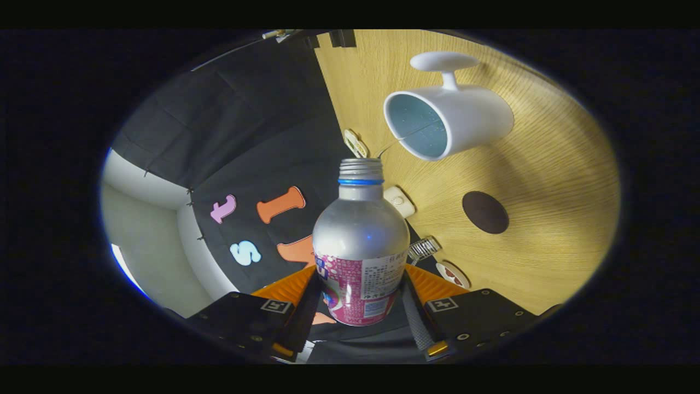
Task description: Take the bottle from table, then pour the juice into the cup, finally place the bottle on the coaster
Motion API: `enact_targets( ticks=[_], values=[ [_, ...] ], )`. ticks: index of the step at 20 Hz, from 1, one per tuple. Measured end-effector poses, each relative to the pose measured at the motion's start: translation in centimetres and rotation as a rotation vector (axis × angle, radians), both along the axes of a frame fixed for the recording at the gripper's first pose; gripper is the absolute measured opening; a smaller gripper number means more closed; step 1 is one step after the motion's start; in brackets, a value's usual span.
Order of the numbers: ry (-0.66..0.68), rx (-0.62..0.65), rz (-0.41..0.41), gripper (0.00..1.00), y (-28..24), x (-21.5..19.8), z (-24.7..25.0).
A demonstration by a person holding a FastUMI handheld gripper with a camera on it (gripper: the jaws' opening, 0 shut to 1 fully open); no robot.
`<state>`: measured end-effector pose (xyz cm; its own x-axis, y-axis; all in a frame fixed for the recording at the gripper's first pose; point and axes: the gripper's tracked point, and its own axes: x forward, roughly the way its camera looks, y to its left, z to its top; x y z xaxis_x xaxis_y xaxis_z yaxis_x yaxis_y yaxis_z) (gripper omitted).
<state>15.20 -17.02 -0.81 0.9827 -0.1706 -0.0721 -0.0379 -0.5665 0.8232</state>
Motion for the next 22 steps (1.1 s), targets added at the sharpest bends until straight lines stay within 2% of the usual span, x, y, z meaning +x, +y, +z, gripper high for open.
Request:
enact_targets(
  ticks=[22],
  values=[
    [-0.036,0.166,-0.061,0.75,-1.8,0.1,0.5]
  ],
)
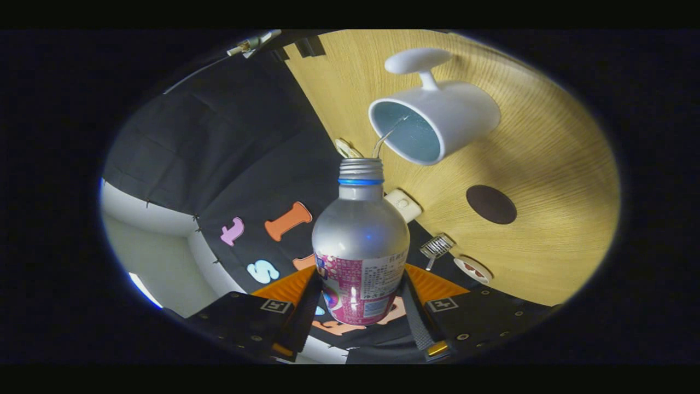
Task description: Take the bottle from table, then pour the juice into the cup, finally place the bottle on the coaster
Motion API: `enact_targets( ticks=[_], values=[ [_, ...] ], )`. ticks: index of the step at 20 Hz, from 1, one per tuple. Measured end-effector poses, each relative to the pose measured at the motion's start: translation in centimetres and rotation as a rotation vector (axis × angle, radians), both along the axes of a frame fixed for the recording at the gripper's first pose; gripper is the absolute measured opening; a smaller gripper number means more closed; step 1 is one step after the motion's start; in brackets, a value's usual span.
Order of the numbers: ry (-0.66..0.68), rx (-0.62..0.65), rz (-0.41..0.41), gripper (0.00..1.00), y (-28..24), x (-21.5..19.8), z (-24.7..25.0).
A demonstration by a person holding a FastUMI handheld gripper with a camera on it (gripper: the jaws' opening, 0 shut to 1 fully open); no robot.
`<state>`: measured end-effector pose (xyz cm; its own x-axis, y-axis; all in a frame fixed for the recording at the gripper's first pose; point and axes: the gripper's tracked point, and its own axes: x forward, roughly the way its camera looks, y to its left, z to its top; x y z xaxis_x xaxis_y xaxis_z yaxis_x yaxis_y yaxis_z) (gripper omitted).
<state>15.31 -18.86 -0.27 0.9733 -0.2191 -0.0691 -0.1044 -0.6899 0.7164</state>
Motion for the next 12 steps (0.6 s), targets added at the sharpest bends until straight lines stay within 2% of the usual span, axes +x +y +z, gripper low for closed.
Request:
enact_targets(
  ticks=[6,12],
  values=[
    [-0.001,0.022,-0.006,0.75,-0.2,-0.2,-0.1],
    [0.053,-0.054,0.024,0.75,0.2,0.0,-1.2]
  ],
)
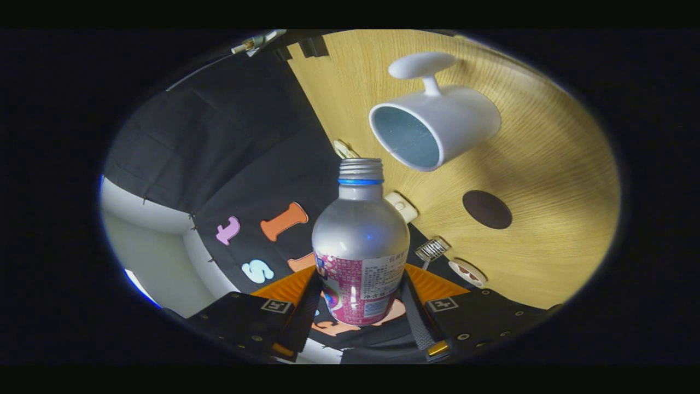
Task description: Take the bottle from table, then pour the juice into the cup, finally place the bottle on the coaster
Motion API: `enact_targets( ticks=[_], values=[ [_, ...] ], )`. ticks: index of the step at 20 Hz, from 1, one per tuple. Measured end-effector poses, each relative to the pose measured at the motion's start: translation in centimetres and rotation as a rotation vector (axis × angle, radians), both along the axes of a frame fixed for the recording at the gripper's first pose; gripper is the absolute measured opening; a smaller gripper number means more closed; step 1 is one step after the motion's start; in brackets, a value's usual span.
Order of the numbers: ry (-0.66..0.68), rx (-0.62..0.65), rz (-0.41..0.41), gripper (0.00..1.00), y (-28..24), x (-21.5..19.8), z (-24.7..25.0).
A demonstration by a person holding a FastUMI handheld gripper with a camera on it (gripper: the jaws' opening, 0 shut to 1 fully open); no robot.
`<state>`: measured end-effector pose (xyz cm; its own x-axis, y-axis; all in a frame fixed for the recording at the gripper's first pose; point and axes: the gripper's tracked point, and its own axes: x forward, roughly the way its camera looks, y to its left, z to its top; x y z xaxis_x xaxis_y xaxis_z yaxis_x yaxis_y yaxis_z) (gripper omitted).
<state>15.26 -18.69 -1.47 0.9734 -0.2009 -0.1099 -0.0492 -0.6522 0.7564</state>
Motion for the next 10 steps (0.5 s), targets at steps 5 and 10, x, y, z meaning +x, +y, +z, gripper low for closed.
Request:
enact_targets(
  ticks=[5,10],
  values=[
    [0.027,-0.134,0.029,0.74,0.5,0.1,-0.8],
    [0.055,-0.395,0.079,0.74,1.6,0.5,-0.5]
  ],
)
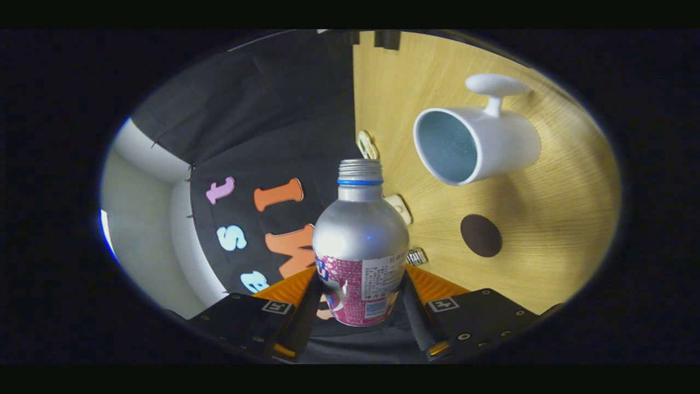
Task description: Take the bottle from table, then pour the juice into the cup, finally place the bottle on the coaster
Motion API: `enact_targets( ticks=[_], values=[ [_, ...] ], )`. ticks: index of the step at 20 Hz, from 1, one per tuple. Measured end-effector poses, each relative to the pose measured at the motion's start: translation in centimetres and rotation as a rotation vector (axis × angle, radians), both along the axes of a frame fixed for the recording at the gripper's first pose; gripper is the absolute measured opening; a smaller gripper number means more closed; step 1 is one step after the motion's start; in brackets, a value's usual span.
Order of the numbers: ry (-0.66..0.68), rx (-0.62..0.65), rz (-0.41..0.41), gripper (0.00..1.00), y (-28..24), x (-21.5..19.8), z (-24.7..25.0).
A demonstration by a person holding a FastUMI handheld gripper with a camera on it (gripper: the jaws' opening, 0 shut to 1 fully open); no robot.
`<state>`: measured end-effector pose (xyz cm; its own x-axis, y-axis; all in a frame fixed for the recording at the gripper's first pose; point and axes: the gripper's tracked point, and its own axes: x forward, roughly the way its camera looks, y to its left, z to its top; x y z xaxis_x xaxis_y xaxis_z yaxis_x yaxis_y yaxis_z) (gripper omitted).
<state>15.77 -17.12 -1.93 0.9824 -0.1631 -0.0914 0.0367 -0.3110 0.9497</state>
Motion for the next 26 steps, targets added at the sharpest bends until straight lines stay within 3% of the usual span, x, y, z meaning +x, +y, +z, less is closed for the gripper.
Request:
enact_targets(
  ticks=[6,22,26],
  values=[
    [0.010,-0.352,0.034,0.74,0.7,-0.6,2.2],
    [0.364,-1.359,0.145,0.76,1.9,0.6,2.0],
    [0.366,-1.542,0.161,0.76,2.6,2.0,1.4]
  ],
)
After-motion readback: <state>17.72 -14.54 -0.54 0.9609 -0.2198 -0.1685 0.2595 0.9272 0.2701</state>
